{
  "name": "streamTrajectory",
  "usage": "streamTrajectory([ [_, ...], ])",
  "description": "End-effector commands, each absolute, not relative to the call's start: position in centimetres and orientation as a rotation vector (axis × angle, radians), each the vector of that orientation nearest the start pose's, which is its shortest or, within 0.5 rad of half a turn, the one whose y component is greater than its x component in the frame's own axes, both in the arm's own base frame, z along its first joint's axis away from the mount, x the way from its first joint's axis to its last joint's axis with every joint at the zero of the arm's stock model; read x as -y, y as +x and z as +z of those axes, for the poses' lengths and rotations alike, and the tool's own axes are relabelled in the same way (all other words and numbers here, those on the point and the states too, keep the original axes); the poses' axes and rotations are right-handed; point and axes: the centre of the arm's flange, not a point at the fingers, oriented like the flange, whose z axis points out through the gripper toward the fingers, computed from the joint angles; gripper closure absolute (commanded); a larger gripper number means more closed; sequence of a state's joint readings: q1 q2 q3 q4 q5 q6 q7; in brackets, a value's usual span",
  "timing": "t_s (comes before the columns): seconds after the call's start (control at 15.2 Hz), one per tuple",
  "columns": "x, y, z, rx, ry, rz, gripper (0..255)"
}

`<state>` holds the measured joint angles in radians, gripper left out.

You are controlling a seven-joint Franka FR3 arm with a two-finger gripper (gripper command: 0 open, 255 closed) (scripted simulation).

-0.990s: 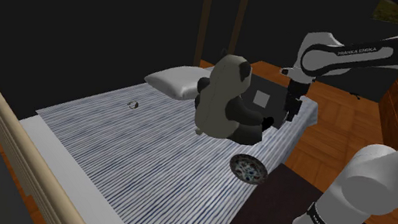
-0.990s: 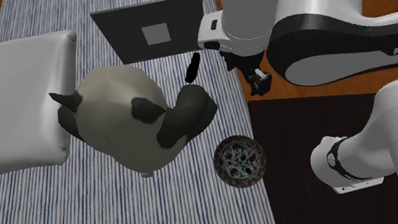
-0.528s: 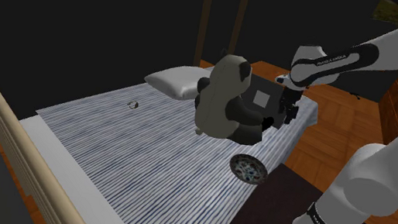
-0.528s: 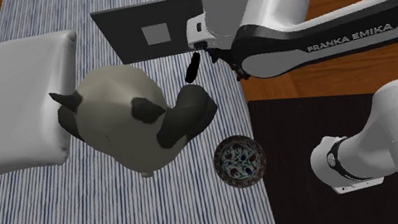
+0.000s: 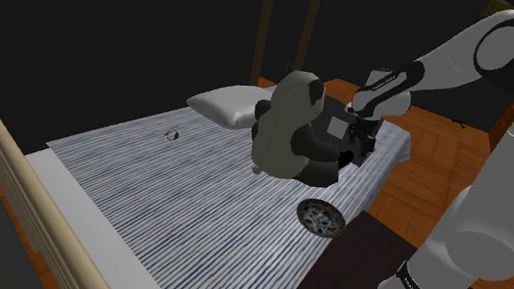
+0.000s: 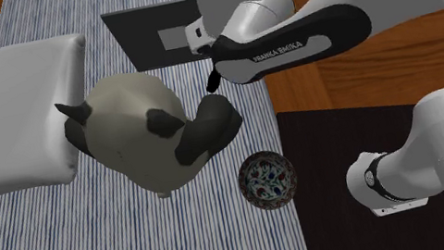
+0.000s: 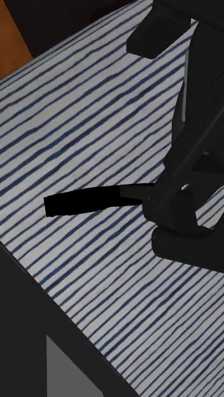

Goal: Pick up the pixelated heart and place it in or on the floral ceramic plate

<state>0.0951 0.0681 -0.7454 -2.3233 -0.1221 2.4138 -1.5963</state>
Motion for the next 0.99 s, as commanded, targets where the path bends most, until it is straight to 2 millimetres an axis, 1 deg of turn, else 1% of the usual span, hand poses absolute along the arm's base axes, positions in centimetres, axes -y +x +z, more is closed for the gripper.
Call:
streamTrajectory([
  [0.0,32.6,42.7,30.8,1.702,-2.76,0.163,0],
  [0.2,34.4,45.2,28.9,1.839,-2.695,0.169,0],
  [0.26,34.5,45.3,28.8,1.846,-2.692,0.169,0],
  [0.66,35.0,45.3,25.7,1.846,-2.692,0.169,0],
  [0.73,35.1,45.2,24.8,1.846,-2.692,0.169,0],
  [0.92,35.1,45.2,24.8,1.846,-2.692,0.169,0],
])
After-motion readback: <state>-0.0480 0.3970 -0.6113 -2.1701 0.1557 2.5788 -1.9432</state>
